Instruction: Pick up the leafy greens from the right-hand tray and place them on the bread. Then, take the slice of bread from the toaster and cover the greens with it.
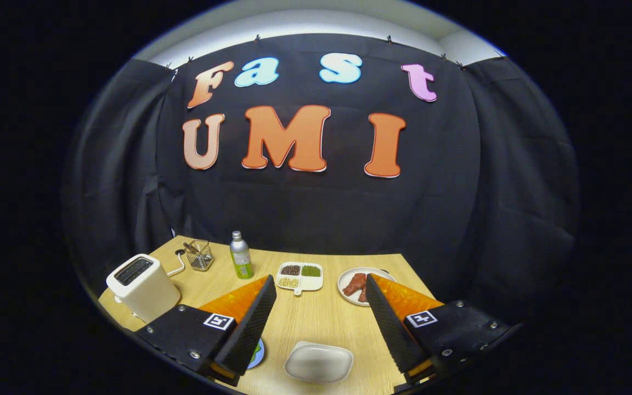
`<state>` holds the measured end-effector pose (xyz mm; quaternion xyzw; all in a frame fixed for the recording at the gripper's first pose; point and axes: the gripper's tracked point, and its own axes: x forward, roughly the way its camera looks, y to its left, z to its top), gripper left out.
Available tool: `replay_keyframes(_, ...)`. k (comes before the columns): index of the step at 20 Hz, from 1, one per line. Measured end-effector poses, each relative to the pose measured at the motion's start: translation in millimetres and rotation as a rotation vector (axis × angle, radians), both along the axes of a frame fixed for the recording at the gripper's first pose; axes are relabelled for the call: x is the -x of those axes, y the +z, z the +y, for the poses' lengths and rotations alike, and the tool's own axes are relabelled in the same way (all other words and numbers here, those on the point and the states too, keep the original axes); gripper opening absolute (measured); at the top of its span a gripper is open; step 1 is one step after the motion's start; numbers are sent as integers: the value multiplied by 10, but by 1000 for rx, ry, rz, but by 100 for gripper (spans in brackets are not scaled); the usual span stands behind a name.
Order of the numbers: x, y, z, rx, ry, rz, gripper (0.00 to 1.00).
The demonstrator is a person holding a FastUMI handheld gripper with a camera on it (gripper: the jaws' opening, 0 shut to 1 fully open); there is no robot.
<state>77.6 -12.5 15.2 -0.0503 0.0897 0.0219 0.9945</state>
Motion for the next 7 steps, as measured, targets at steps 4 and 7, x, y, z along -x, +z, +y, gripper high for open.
replay_keyframes(4, 85, 163, -313, -37, -17, -51, 98)
replay_keyframes(7, 129, 231, -513, -53, -28, -76, 98)
